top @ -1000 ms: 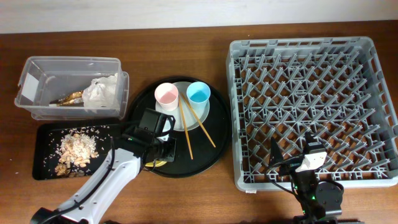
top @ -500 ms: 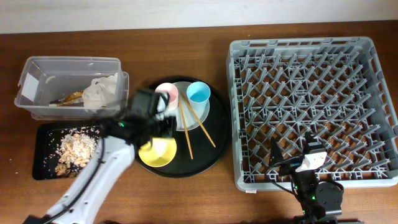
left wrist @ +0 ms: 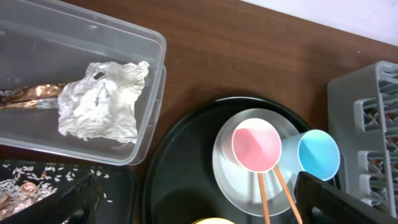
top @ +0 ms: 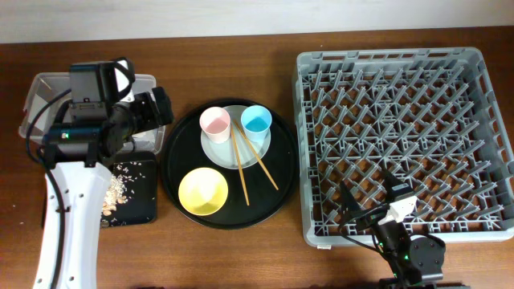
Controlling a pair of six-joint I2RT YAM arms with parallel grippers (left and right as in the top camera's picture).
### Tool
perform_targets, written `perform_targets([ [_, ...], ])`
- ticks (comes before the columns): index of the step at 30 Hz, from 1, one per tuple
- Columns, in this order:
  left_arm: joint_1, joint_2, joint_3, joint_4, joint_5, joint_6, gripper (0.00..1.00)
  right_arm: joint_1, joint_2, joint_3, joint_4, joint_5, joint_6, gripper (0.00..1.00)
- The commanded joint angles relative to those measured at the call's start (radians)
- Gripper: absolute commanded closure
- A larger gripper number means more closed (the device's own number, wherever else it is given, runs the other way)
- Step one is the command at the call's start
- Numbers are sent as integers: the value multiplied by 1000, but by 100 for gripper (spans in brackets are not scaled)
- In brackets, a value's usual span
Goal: Sort waste into correct bins and load items into the dishwasher rack
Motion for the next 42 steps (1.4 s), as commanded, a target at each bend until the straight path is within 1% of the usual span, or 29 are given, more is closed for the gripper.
perform_targets([
  [1, 3, -3, 13, -2, 1, -2, 1, -6, 31, 130, -12, -57, 103, 2],
  [2, 3, -3, 13, -2, 1, -2, 1, -6, 48, 161, -21, -57, 111, 2],
  [4, 3, -3, 13, -2, 1, -2, 1, -6, 130, 278, -76, -57, 120, 2],
  [6, 3, -3, 13, -2, 1, -2, 1, -6, 241, 407, -152, -57, 120, 2],
  [8, 3, -3, 13, -2, 1, -2, 1, -6, 383, 553, -255, -57, 120, 2],
  [12, 3, -3, 13, -2, 1, -2, 1, -6, 689, 873, -523, -57, 119, 2],
  [14, 3, -3, 13, -2, 1, -2, 1, -6, 861, 1062, -678, -68, 120, 2],
  [17, 3, -3, 13, -2, 1, -2, 1, -6, 1035, 1239, -764, -131, 121, 2],
  [20, 3, -3, 13, -2, 1, -2, 1, -6, 1178, 1343, -827, -359, 131, 2],
  [22, 3, -3, 13, -2, 1, -2, 1, -6, 1251, 1355, -816, -513, 149, 1],
  [25, 3, -3, 13, -2, 1, -2, 1, 15, 1327, 1354, -852, -542, 177, 37],
  [26, 3, -3, 13, -2, 1, -2, 1, 40, 1354, 1353, -872, -529, 176, 40],
  [27, 3, -3, 13, -2, 1, -2, 1, 90, 1385, 1350, -896, -482, 176, 49],
  [28, 3, -3, 13, -2, 1, -2, 1, 132, 1403, 1350, -908, -436, 176, 51],
  [29, 3, -3, 13, -2, 1, -2, 1, 177, 1419, 1350, -913, -389, 177, 53],
  [33, 3, -3, 13, -2, 1, -2, 1, 371, 1473, 1350, -908, -202, 195, 54],
  [37, 3, -3, 13, -2, 1, -2, 1, 532, 1525, 1350, -908, -32, 200, 55],
  [41, 3, -3, 13, -2, 1, -2, 1, 657, 1604, 1350, -904, 79, 277, 55],
  [42, 3, -3, 13, -2, 1, -2, 1, 673, 1621, 1350, -900, 89, 278, 55],
])
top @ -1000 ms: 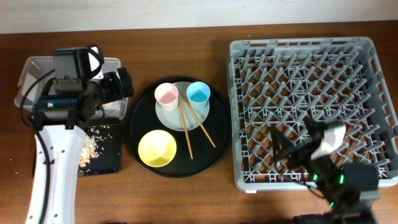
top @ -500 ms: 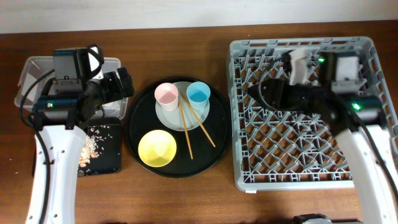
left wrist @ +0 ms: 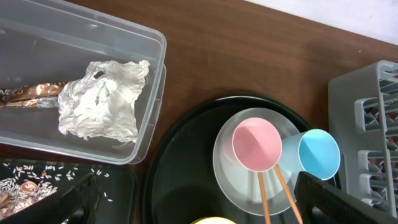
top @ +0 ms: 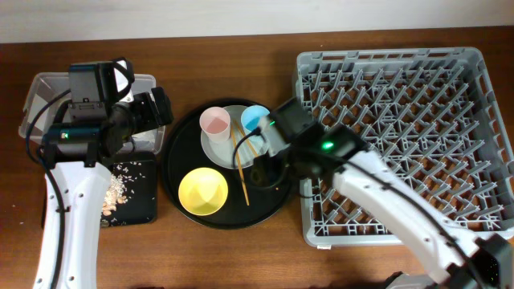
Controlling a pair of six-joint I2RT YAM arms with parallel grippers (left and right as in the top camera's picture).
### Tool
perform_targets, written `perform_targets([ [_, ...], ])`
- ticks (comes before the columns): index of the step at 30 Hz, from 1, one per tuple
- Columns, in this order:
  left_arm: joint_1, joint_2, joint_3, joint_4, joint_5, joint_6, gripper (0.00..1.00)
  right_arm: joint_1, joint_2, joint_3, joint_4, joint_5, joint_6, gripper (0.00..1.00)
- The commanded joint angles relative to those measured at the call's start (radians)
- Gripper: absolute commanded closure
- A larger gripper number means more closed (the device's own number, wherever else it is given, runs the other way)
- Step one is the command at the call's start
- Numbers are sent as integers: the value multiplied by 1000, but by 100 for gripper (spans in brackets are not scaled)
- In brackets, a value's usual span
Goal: Sort waste into correct bins and load items into the dishwasher rack
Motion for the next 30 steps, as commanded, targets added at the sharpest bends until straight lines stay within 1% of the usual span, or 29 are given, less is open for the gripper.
perform_targets([
  [1, 3, -3, 12, 2, 0, -2, 1, 72, 73, 11, 12, 135, 55, 55],
  [6, 3, -3, 12, 2, 0, -2, 1, 112, 177, 11, 73, 136, 55, 55],
  [11, 3, -3, 12, 2, 0, -2, 1, 113, 251, 11, 134, 145, 55, 55],
  [19, 3, -3, 12, 2, 0, -2, 1, 113, 312, 11, 197, 167, 55, 56],
  [30, 3, -3, 12, 2, 0, -2, 1, 113, 396, 11, 238, 183, 77, 56],
])
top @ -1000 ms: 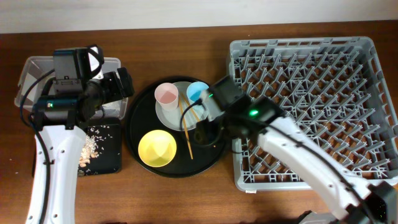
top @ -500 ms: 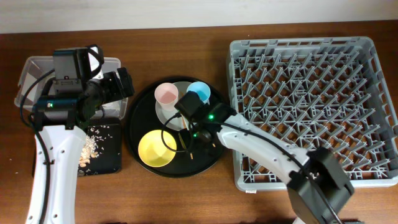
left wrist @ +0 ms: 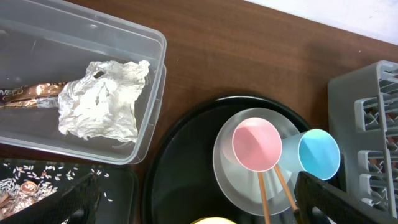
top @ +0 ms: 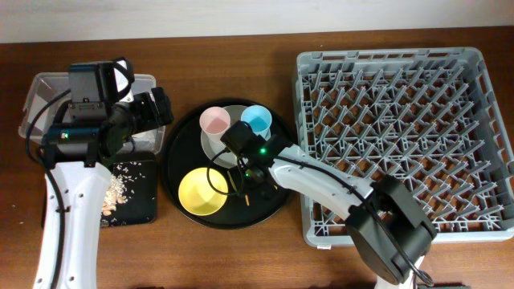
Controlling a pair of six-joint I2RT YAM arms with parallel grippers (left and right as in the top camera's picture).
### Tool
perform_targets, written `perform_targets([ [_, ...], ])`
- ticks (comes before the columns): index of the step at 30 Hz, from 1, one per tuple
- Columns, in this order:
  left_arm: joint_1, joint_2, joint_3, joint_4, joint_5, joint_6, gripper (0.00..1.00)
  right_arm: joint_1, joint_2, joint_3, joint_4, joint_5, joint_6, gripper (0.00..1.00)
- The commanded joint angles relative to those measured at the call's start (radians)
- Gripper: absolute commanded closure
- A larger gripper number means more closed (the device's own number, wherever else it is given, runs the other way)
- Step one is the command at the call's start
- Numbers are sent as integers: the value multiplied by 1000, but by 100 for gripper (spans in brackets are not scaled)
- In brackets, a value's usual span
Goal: Sort waste into correct bins and load items into the dishwasher rack
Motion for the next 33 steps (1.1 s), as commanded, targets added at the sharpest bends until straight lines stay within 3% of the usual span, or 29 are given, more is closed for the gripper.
perform_targets([
  [1, 3, -3, 12, 2, 0, -2, 1, 6, 31, 11, 10, 14, 37, 56],
  [16, 3, -3, 12, 2, 0, -2, 1, 6, 42, -56, 80, 16, 103, 64],
  [19, 3, -3, 12, 2, 0, -2, 1, 6, 42, -60, 84, 16, 103, 73],
  [22, 3, -3, 12, 2, 0, -2, 1, 6, 42, -69, 84, 16, 103, 76],
  [28, 3, -3, 12, 2, 0, -2, 1, 4, 41, -68, 65, 12, 103, 95],
  [33, 3, -3, 12, 2, 0, -2, 1, 3, 25, -17, -21, 13, 103, 96],
])
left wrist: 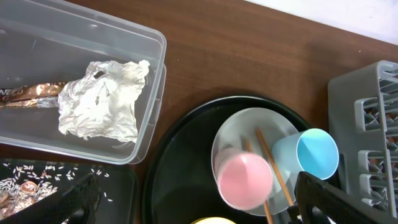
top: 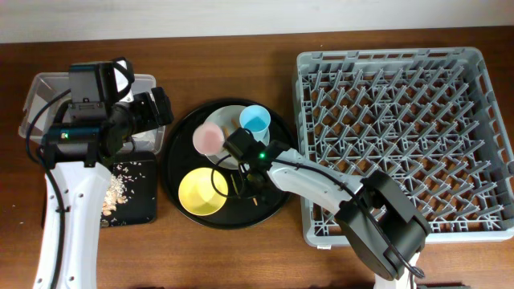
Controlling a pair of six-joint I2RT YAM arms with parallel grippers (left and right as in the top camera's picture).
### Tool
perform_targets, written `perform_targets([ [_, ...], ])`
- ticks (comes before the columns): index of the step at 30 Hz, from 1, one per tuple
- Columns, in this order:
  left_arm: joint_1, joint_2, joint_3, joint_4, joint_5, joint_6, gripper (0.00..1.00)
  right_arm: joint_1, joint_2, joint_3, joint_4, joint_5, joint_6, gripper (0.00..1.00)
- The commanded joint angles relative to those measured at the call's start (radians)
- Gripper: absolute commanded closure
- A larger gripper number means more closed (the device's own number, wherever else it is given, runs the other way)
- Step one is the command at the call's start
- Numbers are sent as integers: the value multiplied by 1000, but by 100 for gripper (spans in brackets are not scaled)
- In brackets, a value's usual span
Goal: Sort waste into correct bins and load items into the dishwasher rack
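Observation:
On the black tray [top: 178,160] a white plate [left wrist: 249,127] carries a pink cup [left wrist: 244,179], a blue cup [left wrist: 308,155] and two chopsticks [left wrist: 273,167]. The pink cup sits at the plate's left edge. A yellow bowl [top: 202,191] lies at the tray's front. My right gripper [top: 249,185] is down on the tray at the chopsticks' near ends, its jaws hidden under the arm. Beside the clear bin, my left gripper [left wrist: 199,208] hangs open over the tray's left edge, holding nothing.
The clear bin [left wrist: 155,46] at the far left holds crumpled foil [left wrist: 99,102] and a brown wrapper [left wrist: 25,96]. In front of it a black bin [top: 136,201] holds scattered rice. The grey dishwasher rack [top: 401,136] fills the right half of the table.
The pink cup has shifted left and forward to the plate's edge. The chopsticks' far ends now lie higher on the plate, between the cups. My right gripper stays at their near ends.
My right arm was parked at the rack's front edge with both cups and the chopsticks on the plate. It then reached over the tray, then stood at the chopsticks beside the yellow bowl. Now chopsticks and pink cup have shifted. The left arm stayed still.

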Motion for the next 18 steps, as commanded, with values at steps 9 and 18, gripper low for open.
perform_targets([
  [9, 3, -3, 12, 2, 0, -2, 1, -55, -54, 206, -273, 9, 16, 96],
  [18, 3, -3, 12, 2, 0, -2, 1, -138, -118, 442, -509, 9, -100, 96],
])
